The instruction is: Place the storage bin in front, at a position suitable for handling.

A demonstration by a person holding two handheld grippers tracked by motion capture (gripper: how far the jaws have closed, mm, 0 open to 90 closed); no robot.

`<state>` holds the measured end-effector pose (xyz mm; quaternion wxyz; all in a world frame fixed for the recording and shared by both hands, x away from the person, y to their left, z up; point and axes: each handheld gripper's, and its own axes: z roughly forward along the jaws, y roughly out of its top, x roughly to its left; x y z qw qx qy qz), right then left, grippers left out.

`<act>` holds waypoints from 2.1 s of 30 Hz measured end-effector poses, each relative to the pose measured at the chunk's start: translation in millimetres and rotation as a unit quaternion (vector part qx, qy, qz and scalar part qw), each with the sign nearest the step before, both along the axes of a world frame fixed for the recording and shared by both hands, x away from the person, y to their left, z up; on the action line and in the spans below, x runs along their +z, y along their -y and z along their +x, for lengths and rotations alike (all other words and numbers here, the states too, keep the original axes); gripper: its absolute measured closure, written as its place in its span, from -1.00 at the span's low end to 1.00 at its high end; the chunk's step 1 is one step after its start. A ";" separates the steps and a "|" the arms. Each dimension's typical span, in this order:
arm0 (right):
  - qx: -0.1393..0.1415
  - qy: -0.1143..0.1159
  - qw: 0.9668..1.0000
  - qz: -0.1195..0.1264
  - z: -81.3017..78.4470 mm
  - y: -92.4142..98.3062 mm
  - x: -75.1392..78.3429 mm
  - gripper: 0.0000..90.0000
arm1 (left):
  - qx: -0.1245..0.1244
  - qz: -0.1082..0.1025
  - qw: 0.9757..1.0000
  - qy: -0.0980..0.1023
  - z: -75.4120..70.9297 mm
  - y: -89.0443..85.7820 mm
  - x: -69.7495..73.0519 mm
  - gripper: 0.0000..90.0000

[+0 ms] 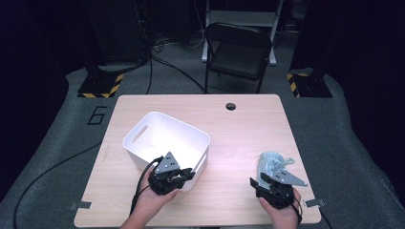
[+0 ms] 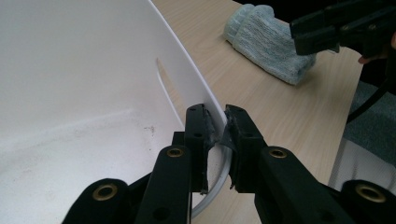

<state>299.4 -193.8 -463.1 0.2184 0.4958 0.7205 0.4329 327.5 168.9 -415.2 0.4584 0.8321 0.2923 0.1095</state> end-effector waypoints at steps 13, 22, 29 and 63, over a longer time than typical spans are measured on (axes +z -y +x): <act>-0.083 -0.012 0.996 -0.003 5.2 37.6 -9.4 -0.11 | -0.002 -0.001 1.000 -0.001 1.6 1.0 -0.2 0.77; -0.074 -0.052 0.996 -0.014 15.4 35.9 -29.6 -0.11 | -0.001 -0.002 1.000 0.000 1.7 0.9 -0.5 0.77; -0.070 -0.056 0.996 -0.026 19.3 29.6 -37.8 0.00 | -0.002 -0.002 1.000 0.001 1.7 0.7 -0.7 0.76; -0.004 -0.020 0.999 -0.039 8.3 -6.9 -24.3 0.55 | -0.032 -0.009 0.999 -0.001 -7.5 13.9 -1.4 0.77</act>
